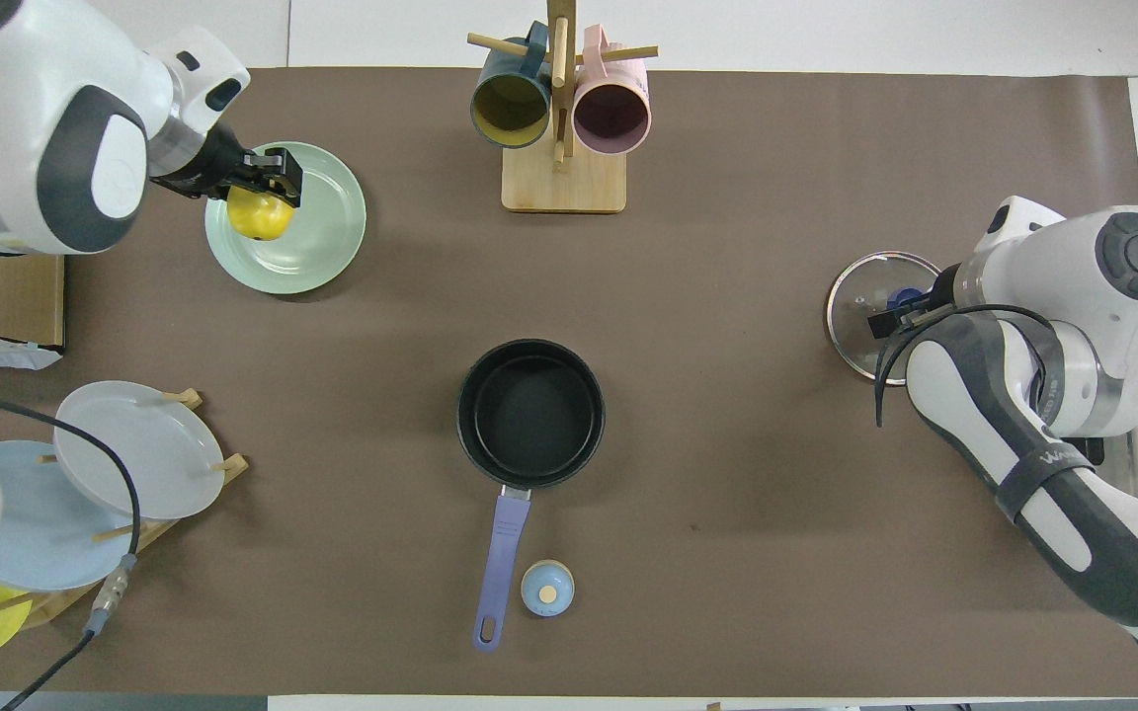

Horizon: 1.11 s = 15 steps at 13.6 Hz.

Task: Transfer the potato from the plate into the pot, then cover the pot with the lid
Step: 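Carry the potato into the pot with the left gripper while the right gripper lifts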

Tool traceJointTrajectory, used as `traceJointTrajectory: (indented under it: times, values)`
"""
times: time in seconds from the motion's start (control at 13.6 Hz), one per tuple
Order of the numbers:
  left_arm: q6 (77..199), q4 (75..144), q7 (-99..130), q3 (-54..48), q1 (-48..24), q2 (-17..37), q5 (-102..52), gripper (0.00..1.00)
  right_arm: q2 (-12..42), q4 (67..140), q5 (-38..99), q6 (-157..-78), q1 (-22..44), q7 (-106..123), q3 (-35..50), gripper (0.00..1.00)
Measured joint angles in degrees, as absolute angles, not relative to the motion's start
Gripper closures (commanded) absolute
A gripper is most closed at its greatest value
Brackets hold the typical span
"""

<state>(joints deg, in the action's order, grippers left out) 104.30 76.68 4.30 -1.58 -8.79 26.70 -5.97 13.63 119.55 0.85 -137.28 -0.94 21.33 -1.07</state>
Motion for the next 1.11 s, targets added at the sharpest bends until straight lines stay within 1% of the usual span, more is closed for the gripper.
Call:
traceJointTrajectory:
  times: [0.15, 0.22, 0.3, 0.44, 0.59, 0.74, 0.89, 1.03, 1.11]
  values:
    - [97.04, 77.28, 9.5, -1.73, -10.26, 18.69, -6.33, 1.0, 13.63, 119.55, 0.85, -137.2, -0.95, 21.34, -1.03, 0.11]
    - [95.08, 78.82, 12.68, -1.82, -11.9, 15.01, -6.37, 1.0, 13.63, 119.54, 0.85, -137.03, -0.95, 21.34, -1.01, 0.14]
    - [94.61, 81.81, 15.91, -1.9, -14.11, 11.45, -6.38, 1.0, 13.64, 119.47, 0.85, -136.53, -0.95, 21.34, -0.99, 0.19]
    - [97.21, 90.42, 21.97, -2.03, -19.41, 5.68, -6.39, 1.0, 13.63, 119.14, 0.85, -135.4, -0.94, 21.35, -0.93, 0.33]
    - [106.89, 100.85, 27.5, -2.15, -24.83, 1.83, -6.4, 1.0, 13.63, 118.71, 0.85, -134.65, -0.92, 21.35, -0.84, 0.46]
    - [116.58, 110.19, 31.58, -2.21, -29.76, -0.32, -6.41, 1.0, 13.63, 117.63, 0.85, -132.54, -0.78, 21.35, -0.71, 0.59]
    - [123.76, 116.02, 34.95, -2.19, -33.9, -0.28, -6.41, 1.0, 13.63, 115.42, 0.85, -129.31, -0.38, 21.35, -0.69, 0.81]
    - [131.43, 120.04, 37.17, -2.17, -36.76, 0.9, -6.41, 1.0, 13.62, 113.34, 0.85, -126.44, -0.22, 21.35, -0.48, 0.86]
    - [134.2, 121.25, 37.83, -2.13, -37.78, 1.88, -6.41, 1.0, 13.62, 112.49, 0.85, -125.26, -0.21, 21.35, -0.19, 0.92]
